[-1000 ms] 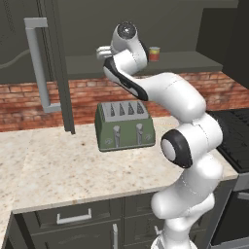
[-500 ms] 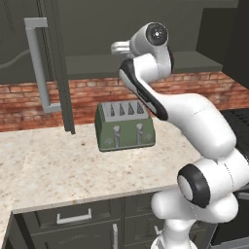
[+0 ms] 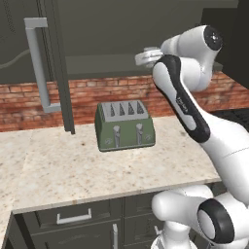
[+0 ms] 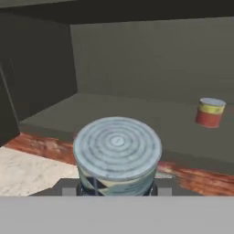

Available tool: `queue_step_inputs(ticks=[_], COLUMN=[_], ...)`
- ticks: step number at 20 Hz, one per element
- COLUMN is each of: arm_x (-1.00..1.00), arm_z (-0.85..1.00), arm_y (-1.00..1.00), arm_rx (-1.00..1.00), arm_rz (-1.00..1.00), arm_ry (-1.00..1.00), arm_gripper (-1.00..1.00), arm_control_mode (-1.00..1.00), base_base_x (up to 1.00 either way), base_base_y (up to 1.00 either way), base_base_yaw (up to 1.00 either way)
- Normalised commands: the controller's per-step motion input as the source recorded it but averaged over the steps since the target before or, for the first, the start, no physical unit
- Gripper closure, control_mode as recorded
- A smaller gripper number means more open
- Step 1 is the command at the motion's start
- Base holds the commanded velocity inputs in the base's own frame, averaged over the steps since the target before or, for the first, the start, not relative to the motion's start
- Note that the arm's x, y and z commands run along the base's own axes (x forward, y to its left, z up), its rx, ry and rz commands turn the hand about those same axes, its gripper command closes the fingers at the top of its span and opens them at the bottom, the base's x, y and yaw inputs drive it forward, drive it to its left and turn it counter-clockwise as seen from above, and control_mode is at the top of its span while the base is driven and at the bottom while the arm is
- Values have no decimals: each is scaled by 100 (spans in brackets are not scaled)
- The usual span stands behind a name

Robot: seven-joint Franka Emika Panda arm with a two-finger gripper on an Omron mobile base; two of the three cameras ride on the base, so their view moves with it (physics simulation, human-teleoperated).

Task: Restock the canned food cabinet by taking the new fresh canned food from the counter and placing it in the cabinet. Then, take the old canned food from the cabinet and place it on the counter.

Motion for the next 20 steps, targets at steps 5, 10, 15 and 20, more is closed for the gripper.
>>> queue_step_inputs(ticks=[5, 10, 15, 20], arm_x=[-100, -100, -89, -13], arm_z=[-63, -100, -100, -100], arm_y=[-3, 0, 21, 45], arm_rx=[-23, -29, -14, 13], arm_rz=[34, 31, 19, 5], arm_ry=[36, 40, 36, 30], arm_gripper=[100, 100, 100, 100], arm_control_mode=[-100, -100, -100, -100], base_base_x=[0, 0, 0, 0], base_base_y=[0, 0, 0, 0], base_base_yaw=[0, 0, 0, 0])
